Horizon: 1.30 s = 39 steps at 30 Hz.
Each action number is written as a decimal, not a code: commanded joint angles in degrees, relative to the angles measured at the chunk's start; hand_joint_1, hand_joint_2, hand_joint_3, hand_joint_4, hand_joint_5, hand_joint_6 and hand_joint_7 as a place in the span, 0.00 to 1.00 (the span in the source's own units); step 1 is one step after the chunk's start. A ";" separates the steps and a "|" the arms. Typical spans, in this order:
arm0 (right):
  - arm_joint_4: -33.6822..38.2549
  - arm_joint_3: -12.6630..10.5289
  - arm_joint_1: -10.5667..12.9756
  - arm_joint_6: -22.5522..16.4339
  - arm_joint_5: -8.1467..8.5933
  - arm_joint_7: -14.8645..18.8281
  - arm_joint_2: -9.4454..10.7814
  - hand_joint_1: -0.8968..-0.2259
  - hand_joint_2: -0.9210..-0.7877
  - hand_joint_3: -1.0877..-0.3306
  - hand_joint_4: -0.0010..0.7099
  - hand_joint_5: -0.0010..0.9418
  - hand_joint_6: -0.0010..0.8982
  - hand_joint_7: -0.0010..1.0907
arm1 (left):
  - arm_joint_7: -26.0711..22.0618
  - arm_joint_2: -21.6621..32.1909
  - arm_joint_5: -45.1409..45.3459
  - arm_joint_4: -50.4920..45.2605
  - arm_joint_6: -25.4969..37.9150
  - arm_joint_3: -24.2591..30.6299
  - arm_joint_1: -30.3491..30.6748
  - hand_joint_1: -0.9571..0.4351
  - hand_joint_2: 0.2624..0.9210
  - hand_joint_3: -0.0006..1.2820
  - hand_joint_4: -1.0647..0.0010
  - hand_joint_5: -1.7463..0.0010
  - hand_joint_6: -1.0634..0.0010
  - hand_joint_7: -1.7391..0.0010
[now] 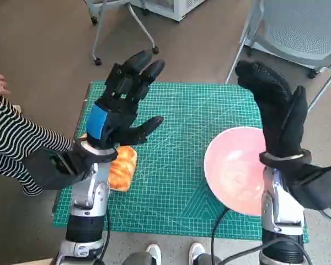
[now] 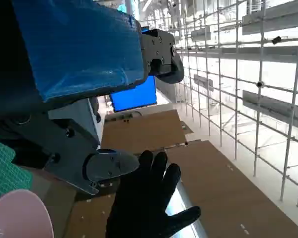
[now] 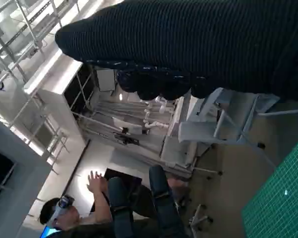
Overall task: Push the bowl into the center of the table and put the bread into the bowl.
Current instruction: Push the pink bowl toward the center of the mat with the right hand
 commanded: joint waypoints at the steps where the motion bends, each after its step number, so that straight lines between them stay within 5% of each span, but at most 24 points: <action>1: 0.36 -0.26 0.90 0.54 0.73 0.31 -0.12 0.30 0.00 0.56 0.35 0.00 0.15 0.52 | -0.07 0.26 0.78 -0.08 -0.66 -0.36 0.41 0.55 0.75 0.38 0.97 0.80 1.00 0.67; 39: -0.05 -0.28 1.13 0.45 0.38 0.48 -0.63 0.30 0.00 0.56 0.35 0.00 0.15 0.52 | -0.06 0.08 1.50 -0.19 -0.61 -0.49 0.15 0.55 0.76 0.37 0.95 0.81 1.00 0.67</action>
